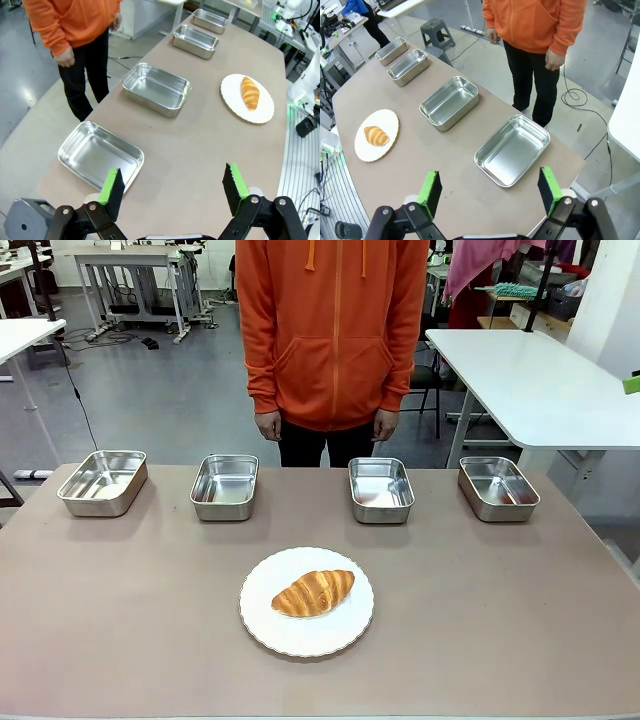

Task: Place the bread in the container.
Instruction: Place the Butter Roll into the Airtight Container indicated by the human.

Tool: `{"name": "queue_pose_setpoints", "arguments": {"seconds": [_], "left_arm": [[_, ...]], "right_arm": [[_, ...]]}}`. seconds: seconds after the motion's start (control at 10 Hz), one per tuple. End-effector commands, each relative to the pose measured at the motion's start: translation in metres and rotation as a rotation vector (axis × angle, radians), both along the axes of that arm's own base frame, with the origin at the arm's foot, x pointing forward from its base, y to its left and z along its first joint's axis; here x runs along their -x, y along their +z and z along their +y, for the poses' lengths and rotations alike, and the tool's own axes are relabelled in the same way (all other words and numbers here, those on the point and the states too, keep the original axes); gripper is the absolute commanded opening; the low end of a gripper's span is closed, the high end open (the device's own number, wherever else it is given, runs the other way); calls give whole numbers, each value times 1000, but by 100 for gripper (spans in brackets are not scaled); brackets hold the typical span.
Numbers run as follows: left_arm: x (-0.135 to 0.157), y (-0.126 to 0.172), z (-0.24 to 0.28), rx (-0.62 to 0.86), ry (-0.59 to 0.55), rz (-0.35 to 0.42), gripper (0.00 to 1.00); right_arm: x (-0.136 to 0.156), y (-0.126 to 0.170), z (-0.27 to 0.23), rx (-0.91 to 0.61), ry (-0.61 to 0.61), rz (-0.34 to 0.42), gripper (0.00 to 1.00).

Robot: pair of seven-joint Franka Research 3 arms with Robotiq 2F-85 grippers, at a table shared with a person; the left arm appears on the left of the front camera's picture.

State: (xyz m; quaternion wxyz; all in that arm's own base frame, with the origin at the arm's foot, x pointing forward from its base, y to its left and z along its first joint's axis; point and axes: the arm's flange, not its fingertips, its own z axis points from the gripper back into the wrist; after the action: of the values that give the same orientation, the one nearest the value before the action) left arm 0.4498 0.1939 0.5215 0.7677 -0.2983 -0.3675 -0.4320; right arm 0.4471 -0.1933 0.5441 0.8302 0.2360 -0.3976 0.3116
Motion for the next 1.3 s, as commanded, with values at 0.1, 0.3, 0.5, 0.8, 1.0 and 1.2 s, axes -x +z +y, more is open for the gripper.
{"name": "queue_pose_setpoints", "arguments": {"seconds": [0.1, 0.3, 0.5, 0.8, 1.0, 1.2], "left_arm": [[0, 1, 0, 1, -4, -5, 100], [0, 1, 0, 1, -4, -5, 100], [0, 1, 0, 1, -4, -5, 100], [0, 1, 0, 1, -4, -5, 100], [0, 1, 0, 1, -4, -5, 100], [0, 1, 0, 1, -4, -5, 100]], "right_arm": [[-2, 1, 1, -15, 2, -14, 100], [-2, 1, 1, -15, 2, -14, 100], [-2, 1, 1, -15, 2, -14, 100], [-2, 1, 1, -15, 2, -14, 100], [-2, 1, 1, -15, 2, -14, 100], [-2, 1, 1, -15, 2, -14, 100]]}}
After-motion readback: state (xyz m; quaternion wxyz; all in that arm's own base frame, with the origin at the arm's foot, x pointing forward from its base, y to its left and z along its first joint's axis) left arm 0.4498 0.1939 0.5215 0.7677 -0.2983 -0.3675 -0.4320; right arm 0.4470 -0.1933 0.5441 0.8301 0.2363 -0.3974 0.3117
